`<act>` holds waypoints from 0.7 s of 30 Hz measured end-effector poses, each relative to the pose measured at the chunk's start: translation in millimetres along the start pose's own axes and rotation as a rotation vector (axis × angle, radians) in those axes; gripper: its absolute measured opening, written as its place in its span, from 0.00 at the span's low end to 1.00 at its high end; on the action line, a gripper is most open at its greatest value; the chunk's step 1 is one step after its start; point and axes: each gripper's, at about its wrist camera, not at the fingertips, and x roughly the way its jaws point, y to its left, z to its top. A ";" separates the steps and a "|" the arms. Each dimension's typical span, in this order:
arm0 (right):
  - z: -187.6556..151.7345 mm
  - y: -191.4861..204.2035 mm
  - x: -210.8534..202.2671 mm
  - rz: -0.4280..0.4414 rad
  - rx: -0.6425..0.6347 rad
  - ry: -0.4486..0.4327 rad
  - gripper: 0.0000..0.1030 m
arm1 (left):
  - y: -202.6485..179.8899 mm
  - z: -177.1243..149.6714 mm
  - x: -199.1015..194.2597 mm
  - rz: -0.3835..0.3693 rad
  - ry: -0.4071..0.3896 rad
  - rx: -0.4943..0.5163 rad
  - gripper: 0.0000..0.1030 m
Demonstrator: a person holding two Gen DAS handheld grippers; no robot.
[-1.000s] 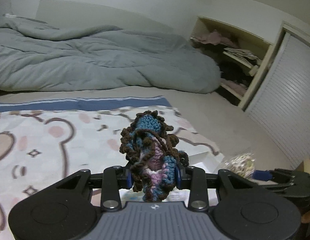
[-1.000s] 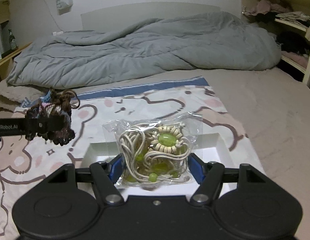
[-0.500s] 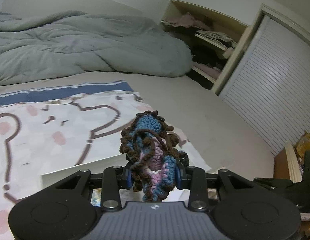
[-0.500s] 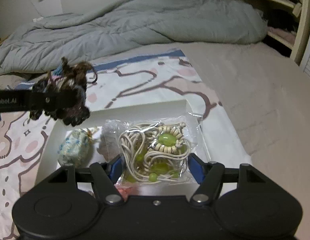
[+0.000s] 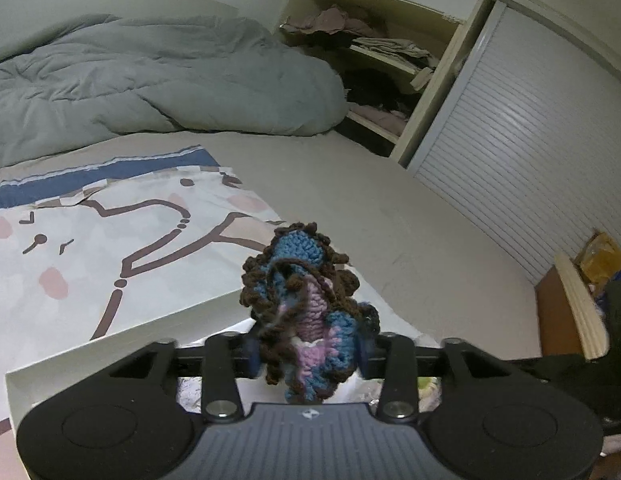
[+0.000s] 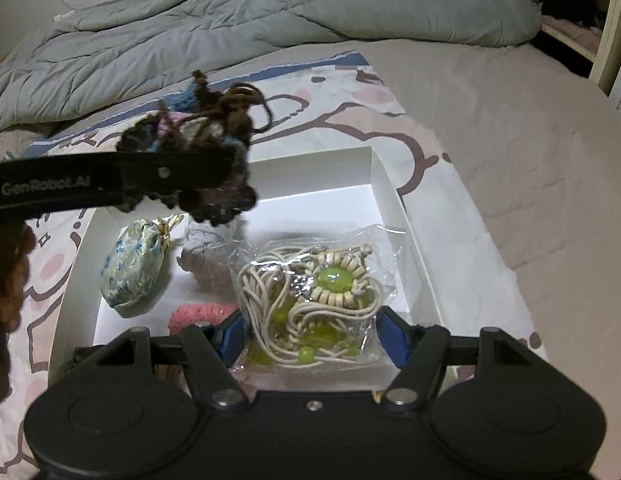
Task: Organize objects
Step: 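Carry the bundle over the box with the left tool while the right tool carries the bag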
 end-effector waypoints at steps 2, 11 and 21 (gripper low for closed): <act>-0.2 -0.3 1.6 -0.002 0.005 0.008 0.68 | 2.1 -3.9 6.2 0.008 0.016 -0.023 0.76; -3.3 -6.5 4.4 -0.015 0.038 0.022 0.76 | 6.9 -11.4 5.7 0.015 0.034 -0.043 0.76; -1.6 -4.2 -7.9 -0.009 0.049 -0.013 0.76 | 3.0 -7.2 -17.8 0.043 0.025 -0.017 0.76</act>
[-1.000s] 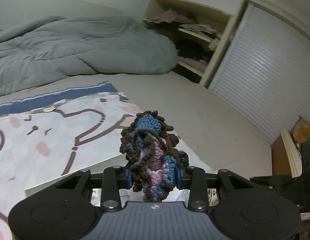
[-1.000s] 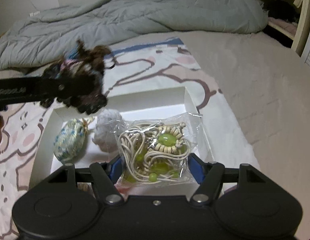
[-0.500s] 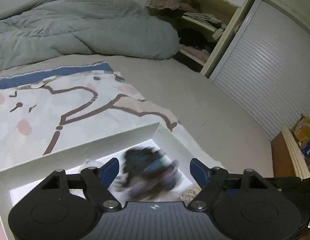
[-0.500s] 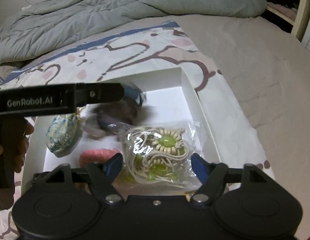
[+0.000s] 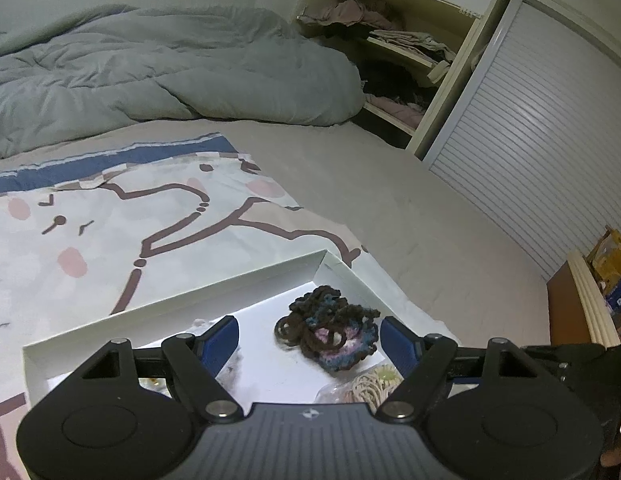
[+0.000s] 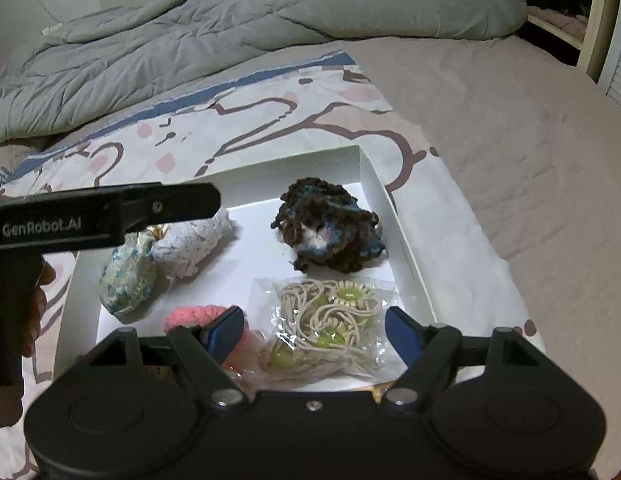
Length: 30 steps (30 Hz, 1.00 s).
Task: Organize objects
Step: 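Open both tools to release the bundle and bag into the box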
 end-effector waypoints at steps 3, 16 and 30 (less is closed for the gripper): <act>0.5 2.4 -5.0 0.004 -0.003 -0.012 0.76 | 0.6 -1.9 -11.3 0.021 -0.006 -0.008 0.76; 2.5 25.6 -36.7 0.010 -0.037 -0.067 0.79 | 8.5 -2.9 -76.6 0.104 -0.023 -0.023 0.76; -5.7 60.9 -100.3 0.032 -0.025 -0.197 0.87 | 5.4 -7.7 -172.7 0.196 -0.099 -0.014 0.89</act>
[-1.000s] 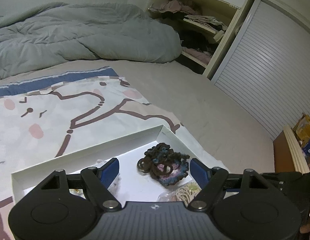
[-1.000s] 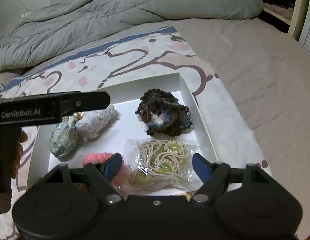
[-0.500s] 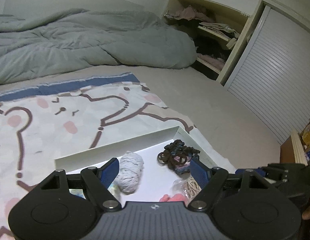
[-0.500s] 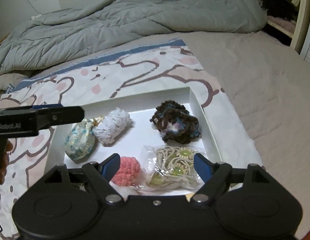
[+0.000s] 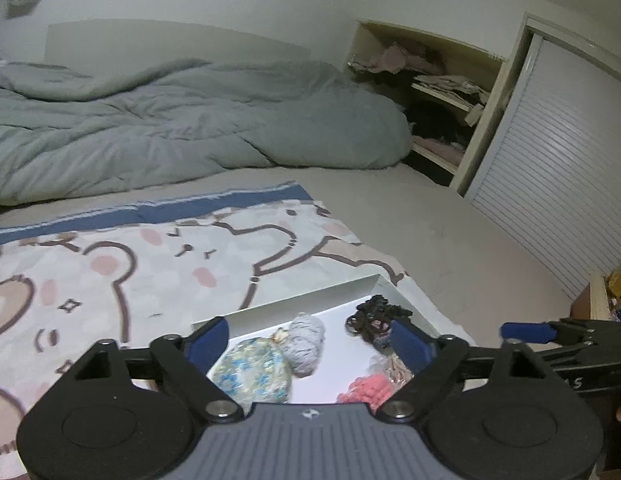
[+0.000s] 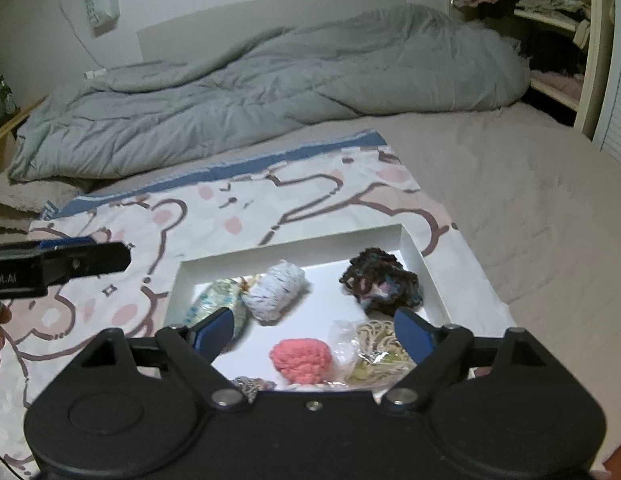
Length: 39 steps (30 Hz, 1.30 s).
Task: Organize objects
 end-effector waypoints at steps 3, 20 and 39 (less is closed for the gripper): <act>-3.8 7.9 -14.5 -0.016 -0.007 -0.031 0.95 | 5.5 -5.1 -19.8 0.028 -0.015 0.002 0.93; -39.5 35.3 -58.4 -0.042 -0.004 -0.091 1.00 | 22.0 -40.0 -82.1 0.165 -0.005 0.016 1.00; -67.1 45.3 -64.7 -0.098 -0.046 -0.086 1.00 | 21.5 -71.2 -85.3 0.250 0.039 0.066 1.00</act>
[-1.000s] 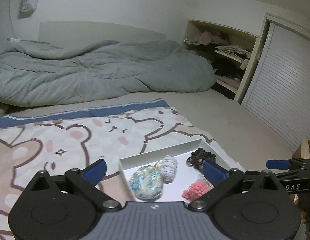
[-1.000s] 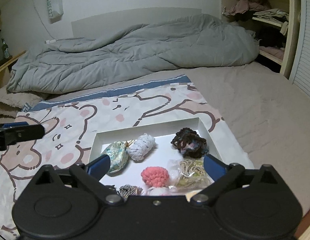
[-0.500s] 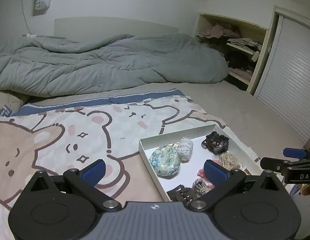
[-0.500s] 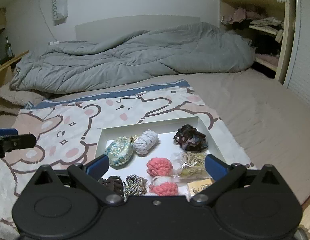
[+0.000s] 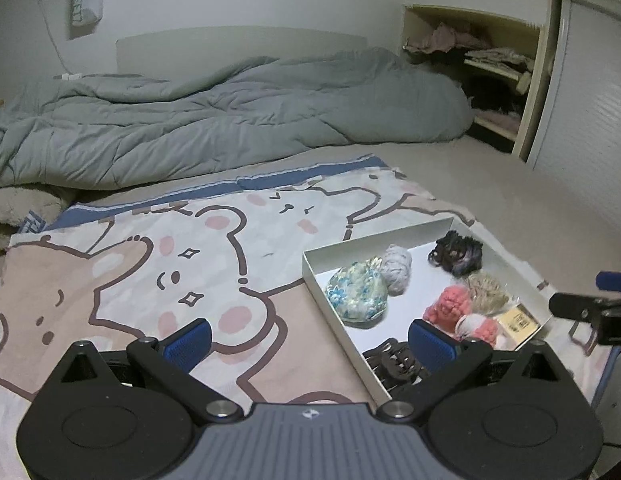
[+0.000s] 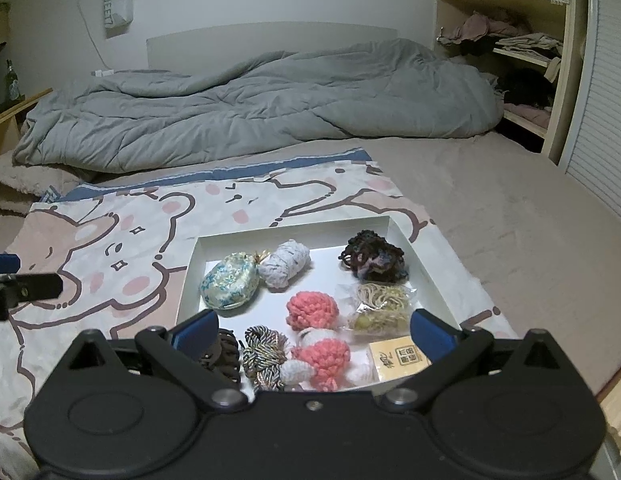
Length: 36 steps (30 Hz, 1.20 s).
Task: Organize objects
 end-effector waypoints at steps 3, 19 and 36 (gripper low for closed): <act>-1.5 -0.5 -1.1 0.002 0.010 -0.003 1.00 | -1.6 -1.4 1.6 0.001 0.008 -0.007 1.00; -3.3 6.9 0.7 -0.009 -0.010 0.006 1.00 | -11.1 -4.0 9.2 0.017 0.025 -0.001 1.00; -3.3 5.6 3.0 -0.013 -0.011 0.020 1.00 | -11.6 -3.7 11.2 0.018 0.036 -0.003 1.00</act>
